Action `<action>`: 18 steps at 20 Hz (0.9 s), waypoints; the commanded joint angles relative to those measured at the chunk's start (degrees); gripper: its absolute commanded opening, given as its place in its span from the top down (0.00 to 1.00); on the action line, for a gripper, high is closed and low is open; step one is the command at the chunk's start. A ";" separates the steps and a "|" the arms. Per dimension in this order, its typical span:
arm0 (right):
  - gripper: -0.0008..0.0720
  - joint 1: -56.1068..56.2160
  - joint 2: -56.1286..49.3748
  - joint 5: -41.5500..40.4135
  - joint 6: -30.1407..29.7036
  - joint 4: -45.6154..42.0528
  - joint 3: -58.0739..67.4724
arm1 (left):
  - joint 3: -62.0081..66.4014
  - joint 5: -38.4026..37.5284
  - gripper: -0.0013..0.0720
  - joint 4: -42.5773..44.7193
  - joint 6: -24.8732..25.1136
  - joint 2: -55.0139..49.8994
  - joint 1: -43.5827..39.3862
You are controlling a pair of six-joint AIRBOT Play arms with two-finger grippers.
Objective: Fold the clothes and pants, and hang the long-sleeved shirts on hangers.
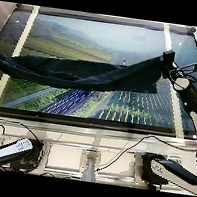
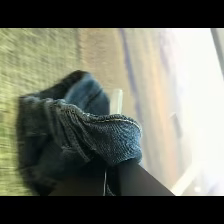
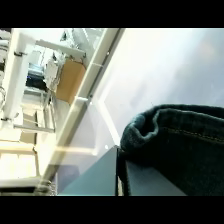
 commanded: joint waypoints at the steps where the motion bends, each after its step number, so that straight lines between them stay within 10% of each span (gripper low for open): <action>1: 0.95 0.04 -6.12 -4.68 6.29 0.13 3.85 | 5.07 4.15 0.92 -0.46 -4.81 -6.05 -4.87; 6: 0.95 -1.86 -12.07 -3.72 19.26 0.13 3.80 | 6.03 13.18 0.92 -0.52 -16.26 -13.11 -11.41; 12: 0.95 -2.91 -7.65 -3.67 19.50 -3.32 3.80 | 6.08 18.47 0.92 -2.08 -15.85 -13.46 -13.40; 18: 0.95 -12.44 5.79 17.20 18.95 -24.24 3.74 | 6.08 18.40 0.92 3.08 -11.39 -10.01 -12.70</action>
